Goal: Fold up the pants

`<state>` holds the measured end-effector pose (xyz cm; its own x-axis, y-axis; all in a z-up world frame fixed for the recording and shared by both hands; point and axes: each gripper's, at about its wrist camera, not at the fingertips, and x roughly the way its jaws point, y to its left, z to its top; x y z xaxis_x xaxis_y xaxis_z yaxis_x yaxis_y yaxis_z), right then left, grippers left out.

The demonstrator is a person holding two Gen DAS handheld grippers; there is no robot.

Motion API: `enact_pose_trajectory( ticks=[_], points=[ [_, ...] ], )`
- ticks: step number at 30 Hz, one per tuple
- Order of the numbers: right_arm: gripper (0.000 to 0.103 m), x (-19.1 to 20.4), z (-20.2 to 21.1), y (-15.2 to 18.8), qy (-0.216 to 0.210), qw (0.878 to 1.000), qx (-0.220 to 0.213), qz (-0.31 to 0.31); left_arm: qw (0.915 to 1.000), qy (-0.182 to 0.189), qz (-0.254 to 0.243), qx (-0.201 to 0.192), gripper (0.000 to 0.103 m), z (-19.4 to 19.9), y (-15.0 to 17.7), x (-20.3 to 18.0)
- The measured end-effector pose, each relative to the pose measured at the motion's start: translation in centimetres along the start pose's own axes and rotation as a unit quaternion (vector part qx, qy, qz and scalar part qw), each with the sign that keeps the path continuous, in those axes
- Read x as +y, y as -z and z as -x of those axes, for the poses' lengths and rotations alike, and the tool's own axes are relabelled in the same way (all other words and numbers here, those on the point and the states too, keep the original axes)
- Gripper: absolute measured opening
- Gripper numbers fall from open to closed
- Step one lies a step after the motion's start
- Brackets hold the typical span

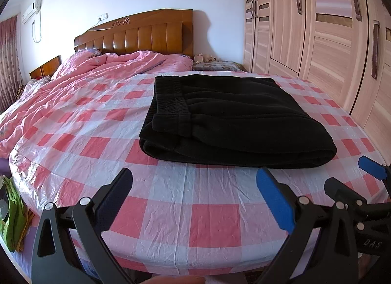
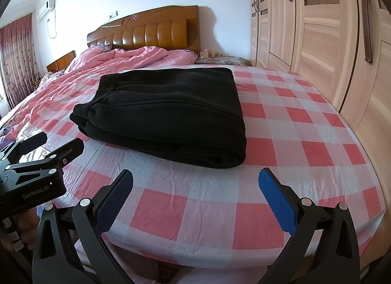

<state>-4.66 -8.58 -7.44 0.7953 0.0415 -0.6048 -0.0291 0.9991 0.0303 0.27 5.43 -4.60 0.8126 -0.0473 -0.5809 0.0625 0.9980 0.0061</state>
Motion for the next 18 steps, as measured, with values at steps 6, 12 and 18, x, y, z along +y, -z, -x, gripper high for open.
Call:
enact_pose_trajectory(
  ticks=[6, 12, 18],
  points=[
    [0.099, -0.01, 0.03, -0.01, 0.000, 1.000, 0.000, -0.001, 1.0000, -0.002, -0.001, -0.002, 0.101, 0.00, -0.04, 0.01],
    [0.099, -0.08, -0.01, -0.04, 0.000, 1.000, 0.000, -0.001, 1.0000, -0.001, -0.001, -0.001, 0.101, 0.01, -0.03, -0.03],
    [0.099, -0.08, -0.01, -0.04, -0.001, 1.000, 0.001, -0.001, 1.0000, -0.001, -0.002, -0.001, 0.101, 0.04, -0.06, -0.03]
  ],
)
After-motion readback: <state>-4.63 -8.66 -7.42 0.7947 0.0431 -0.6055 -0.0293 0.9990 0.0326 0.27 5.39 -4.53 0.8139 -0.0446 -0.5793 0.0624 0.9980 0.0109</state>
